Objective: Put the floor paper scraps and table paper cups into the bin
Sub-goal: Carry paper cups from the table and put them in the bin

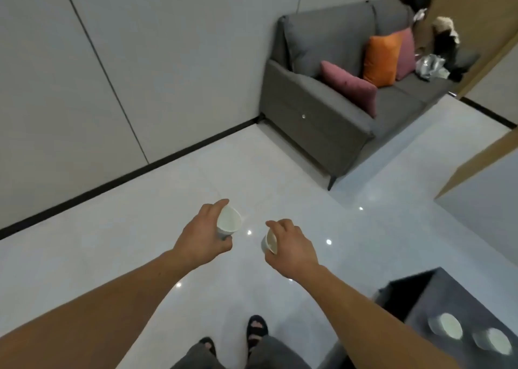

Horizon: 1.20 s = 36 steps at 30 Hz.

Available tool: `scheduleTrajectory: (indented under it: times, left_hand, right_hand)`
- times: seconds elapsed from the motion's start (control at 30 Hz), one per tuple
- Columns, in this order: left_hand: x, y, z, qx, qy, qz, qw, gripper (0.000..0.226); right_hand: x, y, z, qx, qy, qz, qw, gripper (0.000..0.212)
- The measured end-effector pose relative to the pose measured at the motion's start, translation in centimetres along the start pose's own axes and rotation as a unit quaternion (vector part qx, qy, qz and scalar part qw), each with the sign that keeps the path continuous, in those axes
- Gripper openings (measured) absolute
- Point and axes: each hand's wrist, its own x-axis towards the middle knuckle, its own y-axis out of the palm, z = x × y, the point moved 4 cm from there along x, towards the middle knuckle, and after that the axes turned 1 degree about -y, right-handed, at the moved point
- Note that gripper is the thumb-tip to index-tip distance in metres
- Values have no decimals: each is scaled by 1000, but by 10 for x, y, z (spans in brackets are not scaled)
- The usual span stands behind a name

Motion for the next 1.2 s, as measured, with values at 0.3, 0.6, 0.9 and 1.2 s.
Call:
scheduleTrajectory:
  times: [0.3,0.6,0.9,1.2]
  left_hand:
    - [-83,-85,115,-35,-219,-168,961,78]
    - [-202,-157,204,-82,-362,-338,865,80]
    - [-361,-223,331,-97,-433,-416,794,79]
    - [-467,-297,429,-77,-482,-447,750,81]
  right_hand:
    - [72,24,138,-87,-214,110,967,68]
    - [78,89,335,-128,-412,164,887,70]
    - [3,177,542,-156,-509,169,829,69]
    - [-55,247,689,-171,-570,187,782,71]
